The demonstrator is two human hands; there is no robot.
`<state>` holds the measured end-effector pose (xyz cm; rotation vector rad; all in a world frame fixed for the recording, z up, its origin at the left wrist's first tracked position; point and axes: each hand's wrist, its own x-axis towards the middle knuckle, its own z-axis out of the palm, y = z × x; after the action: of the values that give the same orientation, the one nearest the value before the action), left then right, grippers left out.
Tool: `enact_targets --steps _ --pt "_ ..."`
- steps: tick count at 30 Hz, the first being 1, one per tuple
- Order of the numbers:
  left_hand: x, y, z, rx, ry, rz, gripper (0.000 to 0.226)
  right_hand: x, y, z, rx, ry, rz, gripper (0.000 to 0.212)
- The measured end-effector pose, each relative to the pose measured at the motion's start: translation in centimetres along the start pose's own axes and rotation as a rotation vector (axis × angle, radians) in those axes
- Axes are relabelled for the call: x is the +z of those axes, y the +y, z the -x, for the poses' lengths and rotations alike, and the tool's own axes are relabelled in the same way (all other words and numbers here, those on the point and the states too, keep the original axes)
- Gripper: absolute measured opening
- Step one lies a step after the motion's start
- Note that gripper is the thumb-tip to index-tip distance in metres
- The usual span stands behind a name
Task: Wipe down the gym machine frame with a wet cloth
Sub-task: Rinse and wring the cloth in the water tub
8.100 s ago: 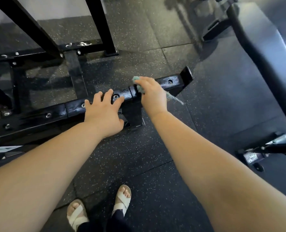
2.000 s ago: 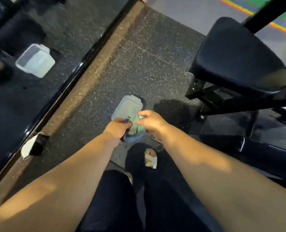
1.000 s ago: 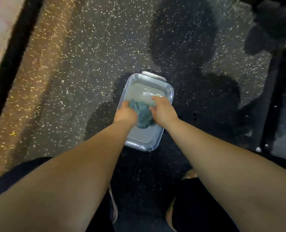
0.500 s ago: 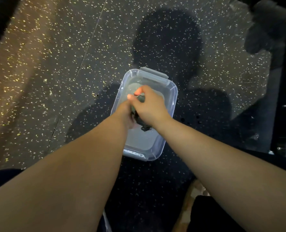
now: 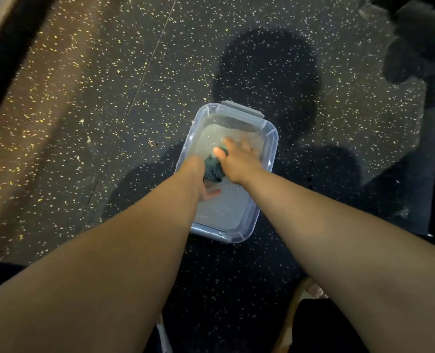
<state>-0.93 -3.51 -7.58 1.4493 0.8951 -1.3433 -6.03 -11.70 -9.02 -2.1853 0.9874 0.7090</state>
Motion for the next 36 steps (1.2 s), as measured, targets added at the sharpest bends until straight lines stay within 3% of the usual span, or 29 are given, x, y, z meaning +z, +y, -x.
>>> enact_targets --steps 2,4,7,9,11,13,18,22,24,26,28,30,34,36 --pt "-0.2 0.3 -0.2 -0.016 0.001 -0.002 0.032 0.1 0.1 -0.3 0.032 -0.089 -0.069 0.040" --pt "-0.3 0.6 -0.4 -0.009 -0.033 -0.021 0.035 0.0 -0.3 0.2 0.064 -0.096 -0.296 0.029" --pt "0.2 0.8 0.0 0.081 -0.132 -0.051 0.033 -1.3 -2.2 2.0 -0.003 0.065 -0.598 0.029" --pt "0.4 0.6 -0.5 0.138 -0.200 0.059 0.035 -2.0 -3.8 3.4 -0.106 0.159 -0.658 0.024" --pt "0.6 0.3 -0.9 0.220 -0.260 0.171 0.042 -2.0 -4.7 4.3 -0.178 0.172 -0.580 0.023" --pt "0.8 0.2 -1.3 0.227 -0.212 0.115 0.043 -1.4 -4.3 4.4 -0.206 0.174 -0.400 0.030" --pt "1.1 -0.2 0.0 0.098 -0.115 -0.179 0.037 -1.0 -0.4 2.1 -0.084 0.246 -0.120 0.038" --pt "0.5 -0.3 -0.2 0.011 -0.101 -0.136 0.032 0.1 -0.1 0.5 -0.034 0.133 0.026 0.042" --pt "0.3 -0.2 -0.1 0.020 -0.089 -0.180 0.029 0.9 -0.3 -0.2 0.017 0.009 0.023 0.041" --pt "0.1 -0.2 0.2 0.059 -0.075 -0.186 0.031 0.7 -0.5 -0.2 0.049 -0.070 -0.143 0.034" --pt "-0.2 0.3 0.2 0.068 -0.065 -0.129 0.033 0.0 -1.3 0.6 0.068 -0.060 -0.432 0.022" --pt "-0.2 0.5 -0.3 0.109 -0.086 -0.069 0.030 -0.9 -2.8 1.9 0.017 0.015 -0.563 0.021" --pt "0.9 0.2 -0.8 0.273 -0.189 0.107 0.034 -1.0 -4.3 3.4 -0.119 0.111 -0.450 0.039" --pt "1.5 -0.3 -0.8 0.350 -0.190 0.021 0.036 -0.6 -3.4 3.2 -0.156 0.152 -0.288 0.037"
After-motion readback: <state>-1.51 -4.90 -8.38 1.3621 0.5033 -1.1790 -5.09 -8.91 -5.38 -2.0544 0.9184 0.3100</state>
